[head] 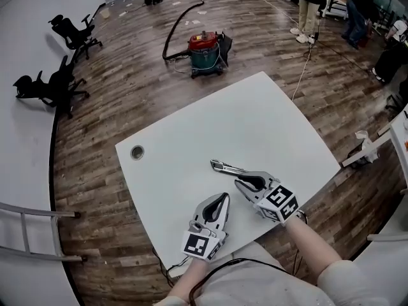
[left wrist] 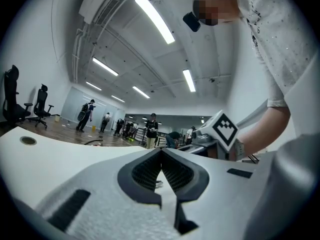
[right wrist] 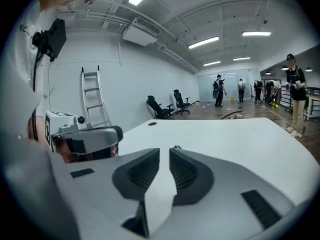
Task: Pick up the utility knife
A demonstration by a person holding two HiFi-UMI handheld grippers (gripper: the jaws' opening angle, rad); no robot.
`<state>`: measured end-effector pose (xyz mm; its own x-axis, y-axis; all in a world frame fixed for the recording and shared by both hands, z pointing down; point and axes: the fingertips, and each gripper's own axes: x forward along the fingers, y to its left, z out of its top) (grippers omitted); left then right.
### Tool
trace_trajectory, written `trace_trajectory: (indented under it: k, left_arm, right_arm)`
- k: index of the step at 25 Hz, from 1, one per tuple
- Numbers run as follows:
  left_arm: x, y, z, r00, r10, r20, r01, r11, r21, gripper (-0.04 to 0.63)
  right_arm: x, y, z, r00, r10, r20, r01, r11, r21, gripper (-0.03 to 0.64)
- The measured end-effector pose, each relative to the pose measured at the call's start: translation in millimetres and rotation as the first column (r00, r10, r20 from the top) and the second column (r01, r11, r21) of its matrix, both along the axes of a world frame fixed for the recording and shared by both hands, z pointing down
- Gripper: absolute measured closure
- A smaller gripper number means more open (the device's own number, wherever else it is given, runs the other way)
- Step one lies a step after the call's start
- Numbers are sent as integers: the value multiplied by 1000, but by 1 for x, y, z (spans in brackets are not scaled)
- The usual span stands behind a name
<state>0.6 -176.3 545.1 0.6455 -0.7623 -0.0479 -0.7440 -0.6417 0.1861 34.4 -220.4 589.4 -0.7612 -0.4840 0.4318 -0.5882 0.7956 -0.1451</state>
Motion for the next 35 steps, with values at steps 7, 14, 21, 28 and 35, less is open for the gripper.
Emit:
trace_trajectory:
  k: [7, 14, 21, 28, 35]
  left_arm:
    - [5, -13, 11, 1000, 1, -6, -1, 1000, 4, 588]
    - [0, -20, 14, 999, -26, -44, 26, 999, -20, 588]
    - [-4, -24, 17, 998, -51, -42, 51, 999, -6, 588]
    - [-8, -27, 19, 997, -66, -51, 65, 998, -12, 588]
    - [-14, -30, 21, 996, -81, -42, 80, 997, -11, 588]
  right_arm:
    - [-8, -37, 41, 969, -154, -194, 138, 986, -90, 482]
    - [-20, -51, 72, 895, -291, -338, 231, 951, -206, 446]
    - [-25, -56, 84, 811, -390, -436, 265, 909, -322, 445]
    - [-41, -52, 85, 592, -529, -608, 412, 847, -336, 477]
    - [-41, -52, 83, 615, -532, -582, 408, 846, -344, 483]
